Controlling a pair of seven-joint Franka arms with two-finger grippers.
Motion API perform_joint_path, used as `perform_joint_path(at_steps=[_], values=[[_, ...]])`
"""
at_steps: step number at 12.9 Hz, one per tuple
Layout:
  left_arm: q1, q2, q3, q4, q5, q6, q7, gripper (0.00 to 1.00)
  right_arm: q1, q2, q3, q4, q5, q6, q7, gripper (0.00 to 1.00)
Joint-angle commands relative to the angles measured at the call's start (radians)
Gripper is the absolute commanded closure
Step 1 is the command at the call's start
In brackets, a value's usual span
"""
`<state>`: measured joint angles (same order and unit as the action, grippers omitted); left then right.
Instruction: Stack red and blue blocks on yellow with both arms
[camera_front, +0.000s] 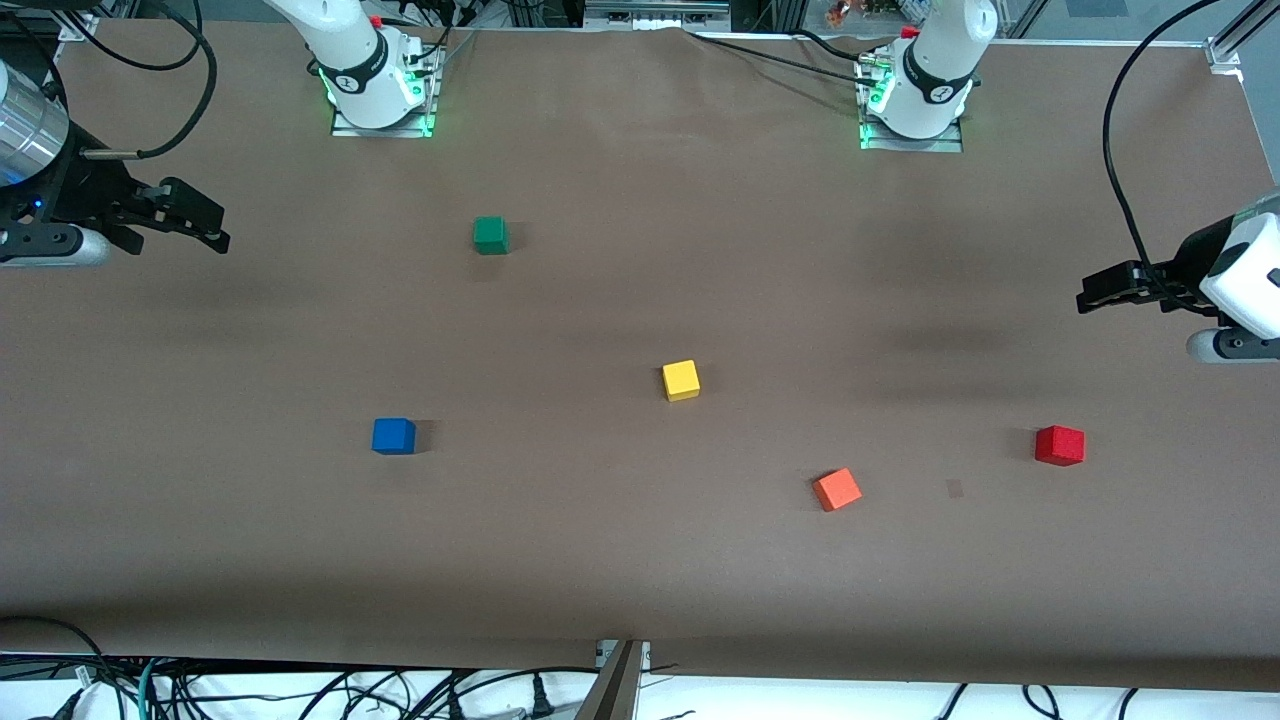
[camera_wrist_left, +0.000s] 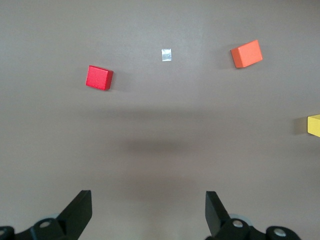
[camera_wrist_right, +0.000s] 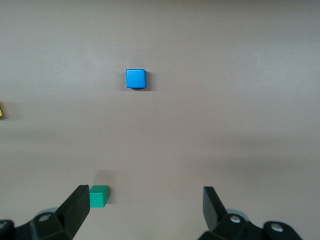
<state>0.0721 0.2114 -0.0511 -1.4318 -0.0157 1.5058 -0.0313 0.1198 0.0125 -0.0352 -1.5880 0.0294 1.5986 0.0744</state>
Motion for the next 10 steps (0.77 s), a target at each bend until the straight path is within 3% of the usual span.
perform_joint_path(at_steps=[1,6,10], values=[[0.000,0.032,0.004,0.040,0.019,-0.012,0.013,0.00,-0.014,0.006,0.014,0.020,-0.006,-0.009,-0.005,0.00],[0.043,0.093,0.016,0.039,0.016,0.008,0.028,0.00,-0.014,0.006,0.012,0.020,-0.005,-0.009,-0.005,0.00],[0.055,0.204,0.016,0.025,0.032,0.176,0.028,0.00,-0.014,0.006,0.012,0.020,-0.005,-0.009,-0.007,0.00]])
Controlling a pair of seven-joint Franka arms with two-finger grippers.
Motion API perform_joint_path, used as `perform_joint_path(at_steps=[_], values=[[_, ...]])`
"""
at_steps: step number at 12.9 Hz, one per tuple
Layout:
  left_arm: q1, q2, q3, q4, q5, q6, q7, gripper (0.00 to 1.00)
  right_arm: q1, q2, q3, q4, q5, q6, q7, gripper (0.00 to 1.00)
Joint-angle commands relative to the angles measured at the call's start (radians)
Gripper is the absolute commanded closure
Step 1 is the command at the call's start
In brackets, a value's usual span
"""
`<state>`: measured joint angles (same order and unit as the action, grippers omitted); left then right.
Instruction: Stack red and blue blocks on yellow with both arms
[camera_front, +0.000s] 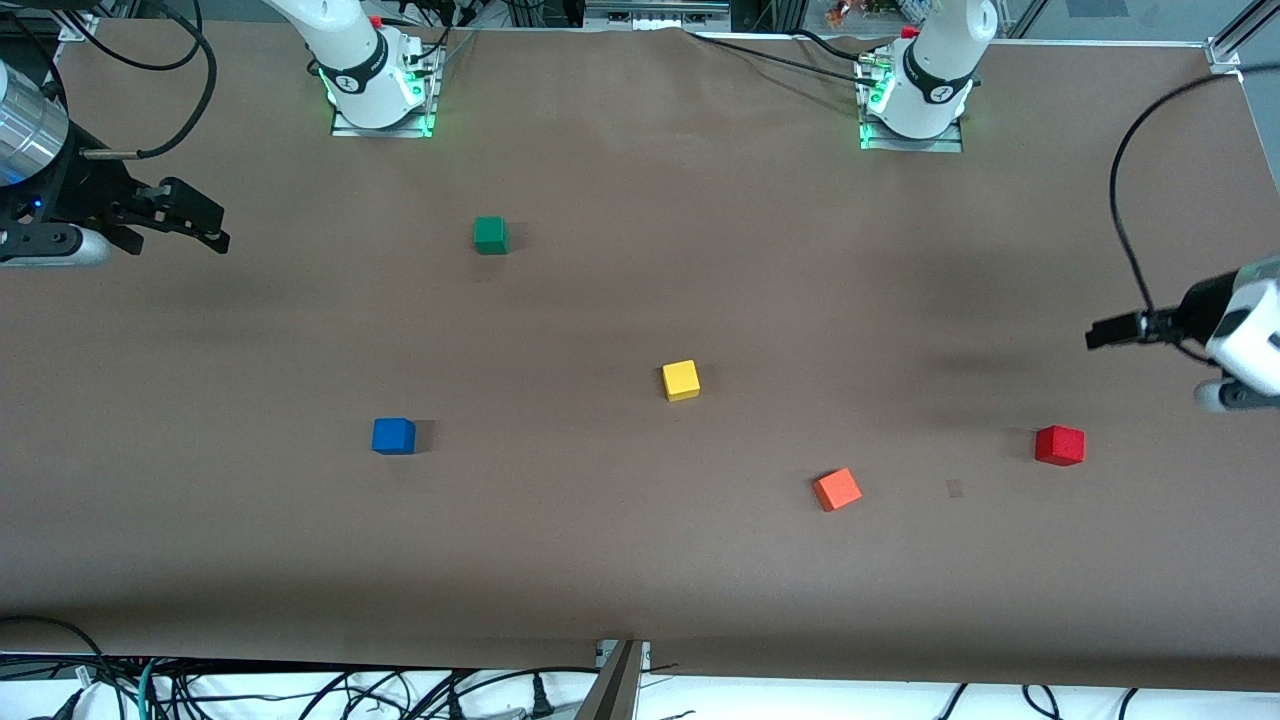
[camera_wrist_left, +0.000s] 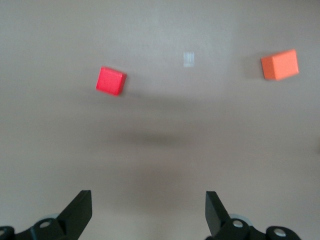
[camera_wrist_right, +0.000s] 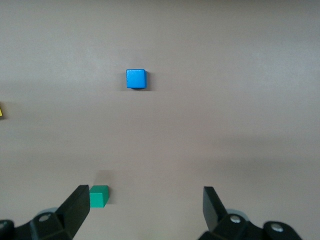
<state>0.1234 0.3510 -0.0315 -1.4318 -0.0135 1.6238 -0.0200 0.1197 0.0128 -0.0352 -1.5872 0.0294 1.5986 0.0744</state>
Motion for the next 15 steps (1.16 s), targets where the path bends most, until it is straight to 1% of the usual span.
perform_joint_path(at_steps=[1,3,5,7,10,11,14,15], values=[[0.016,0.104,-0.004,0.025,0.032,0.091,0.018,0.00,-0.014,0.006,0.012,0.020,-0.005,-0.009,-0.007,0.00],[0.033,0.169,-0.004,0.013,0.033,0.134,0.037,0.00,-0.014,0.006,0.012,0.020,-0.005,-0.009,-0.007,0.00],[0.068,0.212,-0.004,-0.019,0.030,0.221,0.159,0.00,-0.014,0.006,0.012,0.020,-0.005,-0.009,-0.005,0.00],[0.100,0.239,-0.004,-0.079,0.027,0.312,0.241,0.00,-0.014,0.006,0.012,0.020,-0.003,-0.009,-0.005,0.00],[0.114,0.241,-0.004,-0.198,0.030,0.499,0.331,0.00,-0.014,0.006,0.012,0.020,-0.006,-0.008,-0.004,0.00],[0.114,0.244,-0.004,-0.225,0.032,0.551,0.339,0.00,-0.014,0.006,0.012,0.020,-0.008,-0.008,-0.004,0.00],[0.116,0.284,-0.004,-0.234,0.032,0.632,0.392,0.00,-0.012,0.010,0.014,0.020,-0.009,0.000,0.002,0.00],[0.124,0.298,-0.004,-0.234,0.032,0.665,0.409,0.00,-0.012,0.036,0.014,0.023,-0.006,0.038,-0.005,0.00]])
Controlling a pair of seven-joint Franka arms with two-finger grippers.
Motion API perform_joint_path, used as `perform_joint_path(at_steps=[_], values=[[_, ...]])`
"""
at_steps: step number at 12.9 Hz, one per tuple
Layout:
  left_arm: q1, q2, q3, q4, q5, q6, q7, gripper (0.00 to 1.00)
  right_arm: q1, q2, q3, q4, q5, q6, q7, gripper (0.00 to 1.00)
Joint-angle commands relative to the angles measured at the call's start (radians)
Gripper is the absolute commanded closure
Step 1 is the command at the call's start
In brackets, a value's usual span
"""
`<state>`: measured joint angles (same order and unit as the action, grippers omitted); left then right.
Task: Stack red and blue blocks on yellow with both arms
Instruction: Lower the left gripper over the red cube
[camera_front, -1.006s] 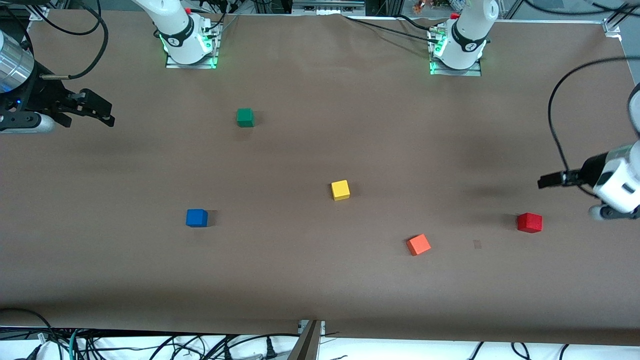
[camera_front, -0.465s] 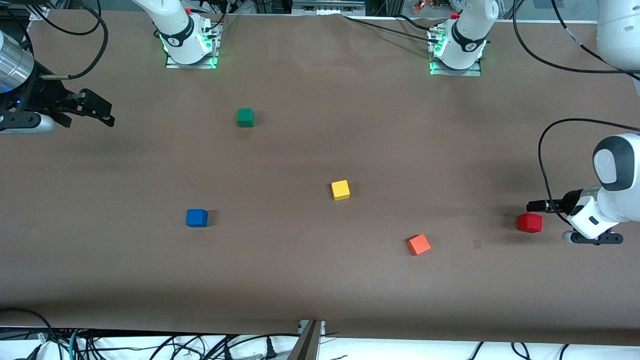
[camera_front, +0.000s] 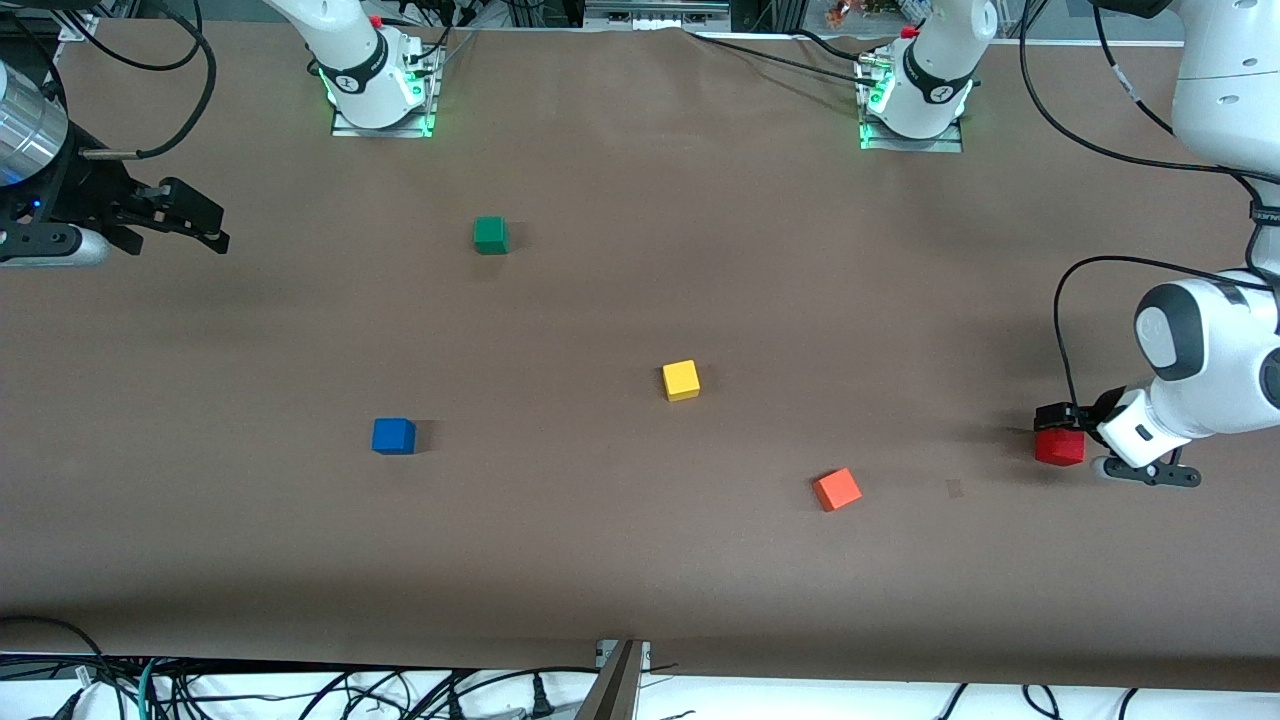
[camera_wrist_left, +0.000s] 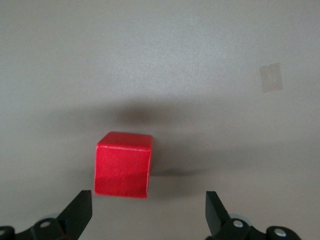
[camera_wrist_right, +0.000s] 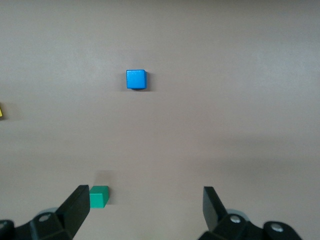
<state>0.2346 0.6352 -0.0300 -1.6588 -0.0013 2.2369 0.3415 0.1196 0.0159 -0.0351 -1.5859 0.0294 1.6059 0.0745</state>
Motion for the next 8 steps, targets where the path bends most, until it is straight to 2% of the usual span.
perform_joint_path(at_steps=[1,5,8], values=[[0.014,0.026,-0.005,-0.007,0.020,0.075,0.054,0.00,-0.012,0.044,0.014,0.036,-0.006,0.038,-0.007,0.00],[0.025,0.054,-0.005,-0.007,0.020,0.122,0.094,0.00,-0.011,0.084,0.015,0.040,0.012,0.032,0.033,0.00],[0.038,0.066,-0.005,-0.007,0.020,0.139,0.120,0.00,-0.006,0.176,0.015,0.056,-0.008,0.031,0.017,0.00]])
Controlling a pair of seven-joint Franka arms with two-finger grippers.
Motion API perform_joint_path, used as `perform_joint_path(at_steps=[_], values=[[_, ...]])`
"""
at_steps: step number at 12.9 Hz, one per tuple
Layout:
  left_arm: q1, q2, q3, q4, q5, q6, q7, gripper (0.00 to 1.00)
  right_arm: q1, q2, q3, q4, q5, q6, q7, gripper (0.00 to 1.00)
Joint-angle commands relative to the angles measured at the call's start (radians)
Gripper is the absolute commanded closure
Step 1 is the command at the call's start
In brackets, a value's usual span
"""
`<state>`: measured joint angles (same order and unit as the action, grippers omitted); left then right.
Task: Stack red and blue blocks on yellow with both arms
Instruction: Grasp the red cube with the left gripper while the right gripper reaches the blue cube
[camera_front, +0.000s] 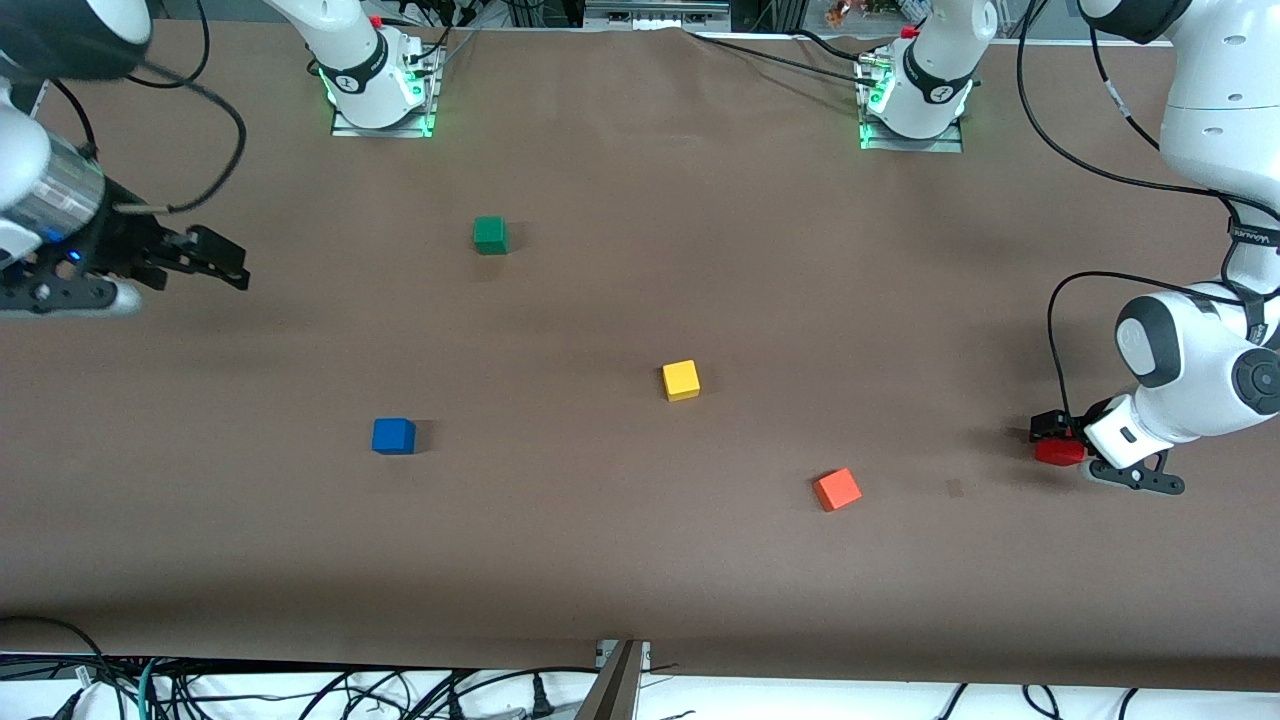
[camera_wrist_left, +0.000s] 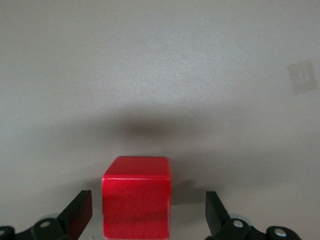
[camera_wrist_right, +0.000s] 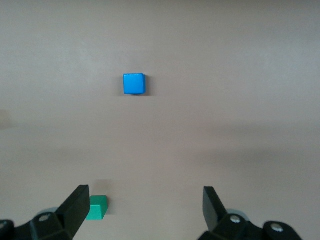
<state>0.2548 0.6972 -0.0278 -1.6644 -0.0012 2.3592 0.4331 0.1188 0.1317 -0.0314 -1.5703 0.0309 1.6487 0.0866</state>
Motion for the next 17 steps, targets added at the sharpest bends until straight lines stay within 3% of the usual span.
perform_joint_path(at_steps=[1,3,5,8,13,17], values=[[0.023,0.004,-0.009,-0.003,0.020,0.017,0.030,0.00,-0.001,0.074,0.011,0.047,-0.035,-0.015,-0.001,0.00],[0.024,0.002,-0.009,-0.005,0.018,0.008,0.030,0.55,0.001,0.088,0.010,0.047,-0.046,0.002,0.012,0.00],[0.024,-0.001,-0.009,-0.005,0.018,0.005,0.030,0.98,0.004,0.174,0.013,0.052,-0.042,0.101,0.013,0.00],[0.008,-0.039,-0.023,0.018,0.003,-0.040,0.010,1.00,0.012,0.317,0.013,0.052,-0.029,0.284,0.018,0.00],[-0.037,-0.096,-0.206,0.063,0.003,-0.109,-0.268,1.00,0.033,0.521,0.015,0.101,0.053,0.471,0.054,0.00],[-0.242,-0.108,-0.239,0.095,0.015,-0.175,-0.664,1.00,0.053,0.637,0.015,0.159,0.055,0.502,0.094,0.00]])
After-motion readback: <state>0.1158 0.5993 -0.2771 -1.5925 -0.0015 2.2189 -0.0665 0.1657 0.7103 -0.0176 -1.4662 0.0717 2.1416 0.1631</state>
